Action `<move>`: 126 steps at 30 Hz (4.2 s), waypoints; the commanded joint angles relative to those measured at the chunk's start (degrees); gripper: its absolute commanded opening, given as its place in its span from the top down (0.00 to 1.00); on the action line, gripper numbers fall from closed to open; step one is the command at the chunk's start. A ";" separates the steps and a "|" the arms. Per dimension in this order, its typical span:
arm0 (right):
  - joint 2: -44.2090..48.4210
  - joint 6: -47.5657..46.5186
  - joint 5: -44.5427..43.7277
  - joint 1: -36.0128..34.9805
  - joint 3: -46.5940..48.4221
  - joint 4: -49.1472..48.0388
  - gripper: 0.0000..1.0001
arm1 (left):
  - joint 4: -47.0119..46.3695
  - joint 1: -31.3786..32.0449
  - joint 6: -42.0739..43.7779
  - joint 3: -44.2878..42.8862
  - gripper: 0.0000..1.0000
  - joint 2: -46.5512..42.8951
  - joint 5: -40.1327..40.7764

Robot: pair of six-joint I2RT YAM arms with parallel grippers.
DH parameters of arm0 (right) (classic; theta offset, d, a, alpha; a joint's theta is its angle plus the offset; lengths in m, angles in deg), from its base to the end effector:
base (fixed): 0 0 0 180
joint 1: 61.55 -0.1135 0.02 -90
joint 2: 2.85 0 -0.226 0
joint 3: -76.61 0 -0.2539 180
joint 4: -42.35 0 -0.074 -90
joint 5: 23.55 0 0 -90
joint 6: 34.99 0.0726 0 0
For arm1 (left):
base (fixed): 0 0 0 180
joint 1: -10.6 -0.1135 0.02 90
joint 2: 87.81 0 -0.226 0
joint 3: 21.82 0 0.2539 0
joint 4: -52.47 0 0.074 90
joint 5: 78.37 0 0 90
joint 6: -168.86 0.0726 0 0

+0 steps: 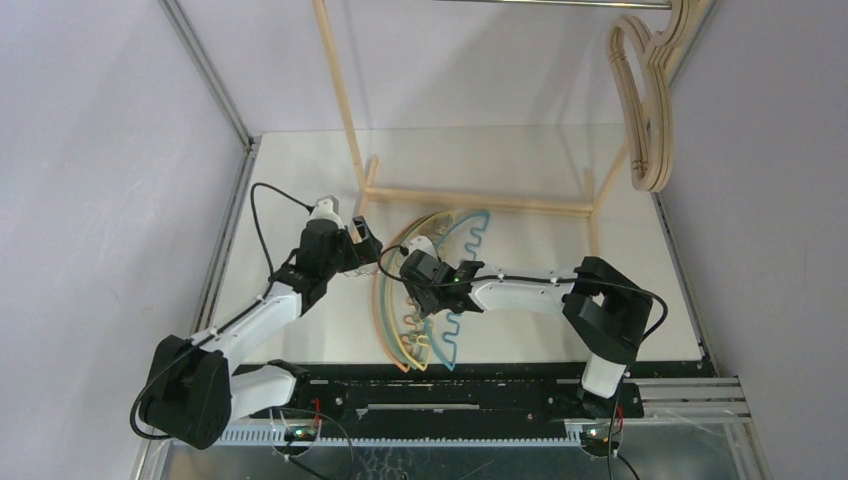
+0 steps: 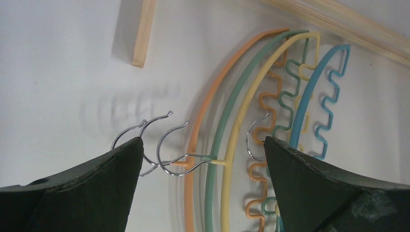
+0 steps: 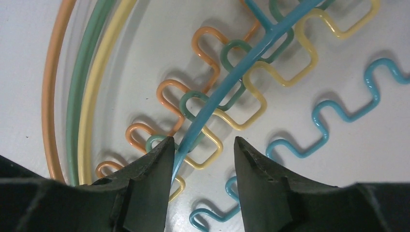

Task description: Organize the hangers

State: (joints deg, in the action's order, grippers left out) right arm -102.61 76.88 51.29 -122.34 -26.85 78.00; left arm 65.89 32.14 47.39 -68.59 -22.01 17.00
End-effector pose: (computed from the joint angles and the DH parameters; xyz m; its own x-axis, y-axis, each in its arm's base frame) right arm 0.1952 0.3103 0.1128 -0.6769 -0.4740 -0.5632 -0.5650 0.8250 -0.0152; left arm 0.2730 -0.1005 0.1584 -0.5782 -0.3306 -0.7460 -0.0114 0.9174 -0.3977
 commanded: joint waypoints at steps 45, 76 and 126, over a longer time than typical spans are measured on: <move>28.21 -0.55 -4.34 17.53 17.16 -12.73 1.00 | 4.89 0.34 -0.49 4.43 0.00 -16.35 4.43; 11.51 -26.71 -20.44 6.10 32.98 -47.07 1.00 | 2.63 0.31 -0.18 5.25 0.00 -13.78 3.82; 13.31 -28.76 -38.38 13.37 21.05 -49.28 0.31 | 2.26 0.28 0.00 5.51 0.00 -12.05 3.47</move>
State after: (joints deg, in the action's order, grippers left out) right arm -94.18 53.32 16.60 -106.67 -3.40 31.38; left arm 70.30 32.14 47.33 -64.29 -34.07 20.47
